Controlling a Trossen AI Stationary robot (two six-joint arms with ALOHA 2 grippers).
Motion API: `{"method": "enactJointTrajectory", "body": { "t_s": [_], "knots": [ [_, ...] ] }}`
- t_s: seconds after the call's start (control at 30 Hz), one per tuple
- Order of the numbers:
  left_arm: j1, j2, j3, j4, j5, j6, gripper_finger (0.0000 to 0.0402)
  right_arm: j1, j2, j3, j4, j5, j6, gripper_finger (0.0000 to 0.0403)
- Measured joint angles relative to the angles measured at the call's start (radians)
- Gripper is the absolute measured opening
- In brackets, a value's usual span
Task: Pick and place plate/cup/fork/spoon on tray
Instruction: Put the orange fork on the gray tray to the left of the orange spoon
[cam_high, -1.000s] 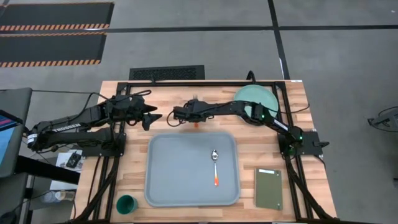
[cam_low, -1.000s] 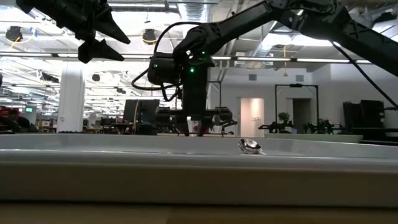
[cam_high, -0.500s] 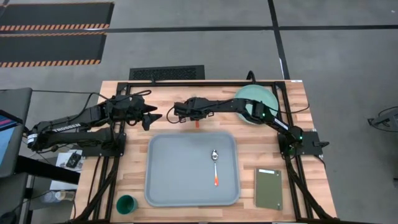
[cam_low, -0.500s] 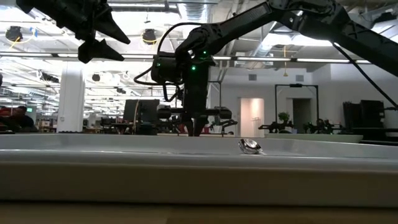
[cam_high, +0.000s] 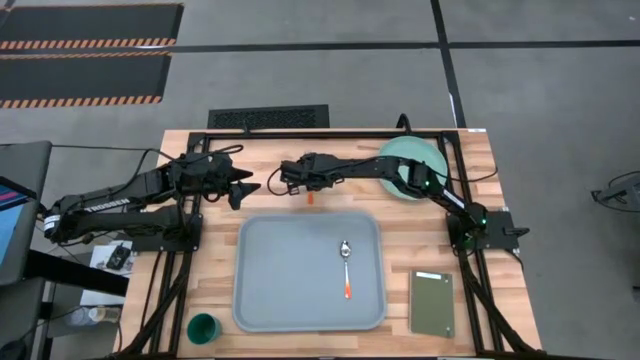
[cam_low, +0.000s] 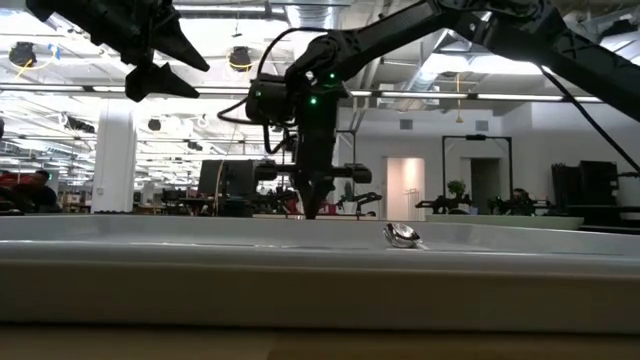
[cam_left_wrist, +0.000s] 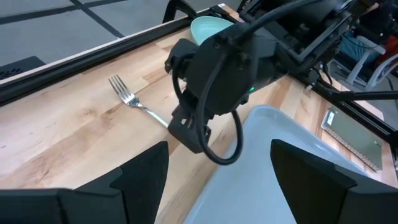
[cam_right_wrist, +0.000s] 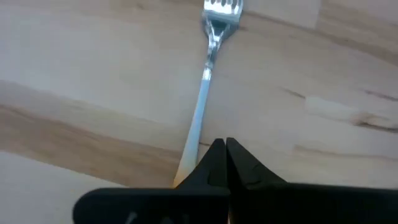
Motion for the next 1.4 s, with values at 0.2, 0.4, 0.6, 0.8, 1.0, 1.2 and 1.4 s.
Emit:
{"method": "enactJointTrajectory", "body": {
  "t_s": [0.2, 0.4, 0.6, 0.8, 1.0, 1.2, 1.4],
  "knots": [
    [0.000, 0.000, 0.000, 0.001, -0.010, 0.016, 0.0270, -0.016, 0.000, 0.000, 0.090, 0.016, -0.025, 0.0054],
    [0.000, 0.000, 0.000, -0.002, -0.012, 0.016, 0.0270, -0.022, 0.045, 0.000, 0.131, 0.062, -0.032, 0.0159],
    [0.000, 0.000, 0.000, -0.005, -0.022, 0.021, 0.0270, -0.011, 0.087, 0.006, 0.184, 0.109, -0.022, 0.0235],
    [0.001, 0.000, 0.000, -0.012, -0.028, 0.024, 0.0270, 0.013, 0.119, 0.008, 0.152, 0.114, 0.056, 0.0182],
    [0.001, 0.000, 0.000, -0.016, -0.038, 0.025, 0.0270, 0.026, 0.122, 0.007, 0.151, 0.118, 0.056, 0.0034],
    [0.001, 0.000, 0.000, -0.017, -0.038, 0.025, 0.0270, 0.023, 0.115, 0.006, 0.145, 0.093, 0.078, 0.0019],
    [0.001, 0.000, 0.000, -0.022, -0.038, 0.025, 0.0270, 0.022, 0.060, -0.004, 0.131, 0.090, 0.051, 0.0009]
  ]
}}
